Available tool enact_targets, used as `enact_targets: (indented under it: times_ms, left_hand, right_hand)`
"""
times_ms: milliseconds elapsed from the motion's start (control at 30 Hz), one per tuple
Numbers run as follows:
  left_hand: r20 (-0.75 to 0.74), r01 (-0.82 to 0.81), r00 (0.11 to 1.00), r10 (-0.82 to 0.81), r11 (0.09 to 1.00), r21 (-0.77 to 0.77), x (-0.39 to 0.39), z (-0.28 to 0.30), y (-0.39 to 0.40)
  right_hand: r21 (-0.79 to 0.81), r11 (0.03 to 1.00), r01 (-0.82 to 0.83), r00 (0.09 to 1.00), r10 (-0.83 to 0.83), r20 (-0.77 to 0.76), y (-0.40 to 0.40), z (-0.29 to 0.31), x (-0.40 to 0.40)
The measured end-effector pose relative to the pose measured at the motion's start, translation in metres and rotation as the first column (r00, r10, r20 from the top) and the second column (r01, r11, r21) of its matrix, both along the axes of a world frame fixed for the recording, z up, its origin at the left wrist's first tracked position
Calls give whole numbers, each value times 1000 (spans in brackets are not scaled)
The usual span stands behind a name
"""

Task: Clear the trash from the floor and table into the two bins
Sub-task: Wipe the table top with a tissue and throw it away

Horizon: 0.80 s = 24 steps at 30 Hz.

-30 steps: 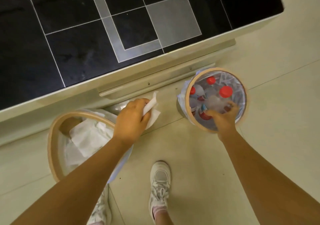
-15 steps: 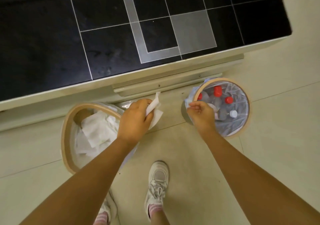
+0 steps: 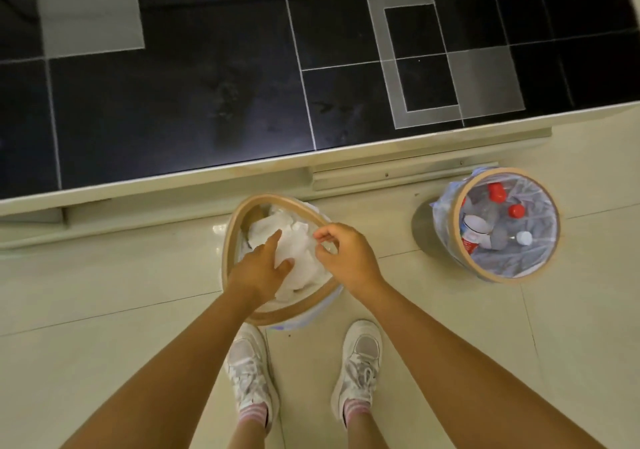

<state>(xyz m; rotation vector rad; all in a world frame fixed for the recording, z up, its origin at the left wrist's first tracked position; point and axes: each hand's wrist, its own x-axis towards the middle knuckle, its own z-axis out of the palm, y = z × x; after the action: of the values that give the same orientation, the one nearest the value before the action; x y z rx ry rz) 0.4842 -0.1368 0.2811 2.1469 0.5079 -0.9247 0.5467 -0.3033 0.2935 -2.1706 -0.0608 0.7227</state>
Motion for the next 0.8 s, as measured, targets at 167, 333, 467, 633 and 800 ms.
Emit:
enact_targets:
  times_ms: [167,333,467,633,800]
  left_hand:
    - [171,-85,981,90,996,-36,-3,37,26]
    - [340,-189,923,177,982,0,5,106,71]
    - [427,-286,872,240,957,47,23,155,119]
    - [467,-407,828,312,906,116,42,189,163]
    - [477,-477,795,375,872,111,43,208,210]
  right_hand:
    - [-129,984,-123,991,129,42,24,29,-12]
    - [-198,963,-182,951,223,212,60,85,1]
    - [-140,969,-202,908,239,345,103,132,23]
    - [-109,956,-272,878,293,379,157,171,44]
    - [-109,938,-328,849,343,402,218,205,55]
